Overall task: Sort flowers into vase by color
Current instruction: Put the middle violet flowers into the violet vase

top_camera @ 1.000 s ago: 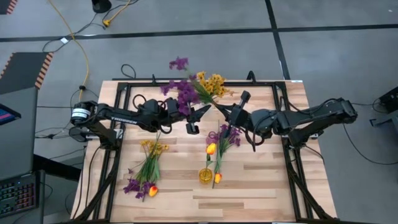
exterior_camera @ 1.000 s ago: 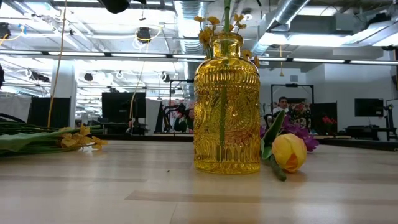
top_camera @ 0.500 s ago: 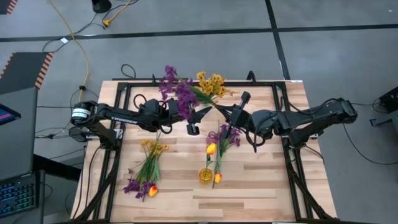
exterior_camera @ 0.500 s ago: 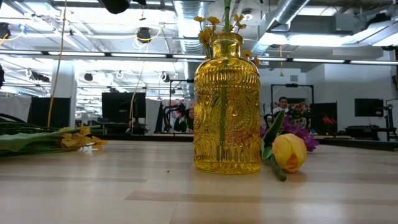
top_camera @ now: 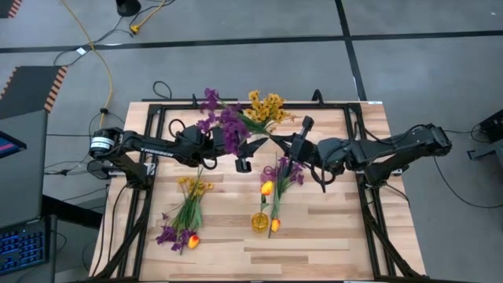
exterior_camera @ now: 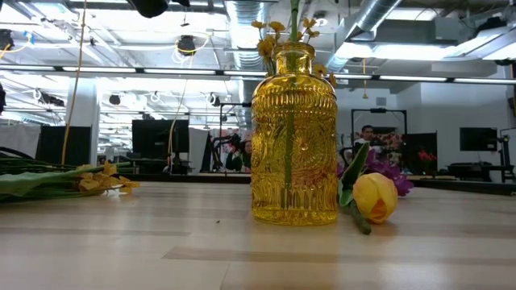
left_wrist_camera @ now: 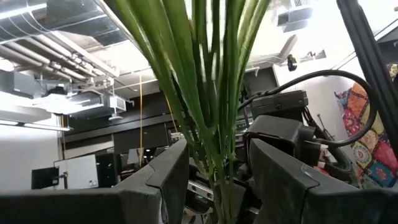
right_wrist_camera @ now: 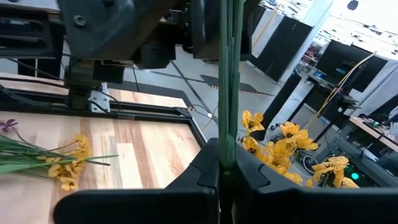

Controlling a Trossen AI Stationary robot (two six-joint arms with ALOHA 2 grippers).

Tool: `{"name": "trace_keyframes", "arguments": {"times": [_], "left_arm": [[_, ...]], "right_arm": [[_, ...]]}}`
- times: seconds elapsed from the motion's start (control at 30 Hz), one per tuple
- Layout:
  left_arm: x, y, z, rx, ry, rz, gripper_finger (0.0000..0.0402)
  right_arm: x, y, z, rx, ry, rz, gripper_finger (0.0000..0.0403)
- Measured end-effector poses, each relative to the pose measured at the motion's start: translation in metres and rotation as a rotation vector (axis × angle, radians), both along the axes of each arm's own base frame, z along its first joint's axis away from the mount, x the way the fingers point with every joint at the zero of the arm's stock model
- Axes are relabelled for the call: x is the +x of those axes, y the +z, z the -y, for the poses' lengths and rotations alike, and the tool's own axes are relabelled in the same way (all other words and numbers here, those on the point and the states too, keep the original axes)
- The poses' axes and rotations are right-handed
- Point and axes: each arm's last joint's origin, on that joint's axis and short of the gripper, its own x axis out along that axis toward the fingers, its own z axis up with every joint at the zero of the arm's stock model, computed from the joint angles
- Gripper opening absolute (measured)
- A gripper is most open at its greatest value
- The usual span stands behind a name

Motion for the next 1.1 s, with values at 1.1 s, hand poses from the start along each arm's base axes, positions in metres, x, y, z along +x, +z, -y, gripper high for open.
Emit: {"name": "trace_keyframes", "arguments": {"times": [1.1], "left_arm": [[0.0000,-0.0004,-0.0006,-0.021,0.017,-0.001,0.0009]], "right_arm": [[0.0001,0.0001,0.0000,0.017,0.001,0.010,0.0056]]}}
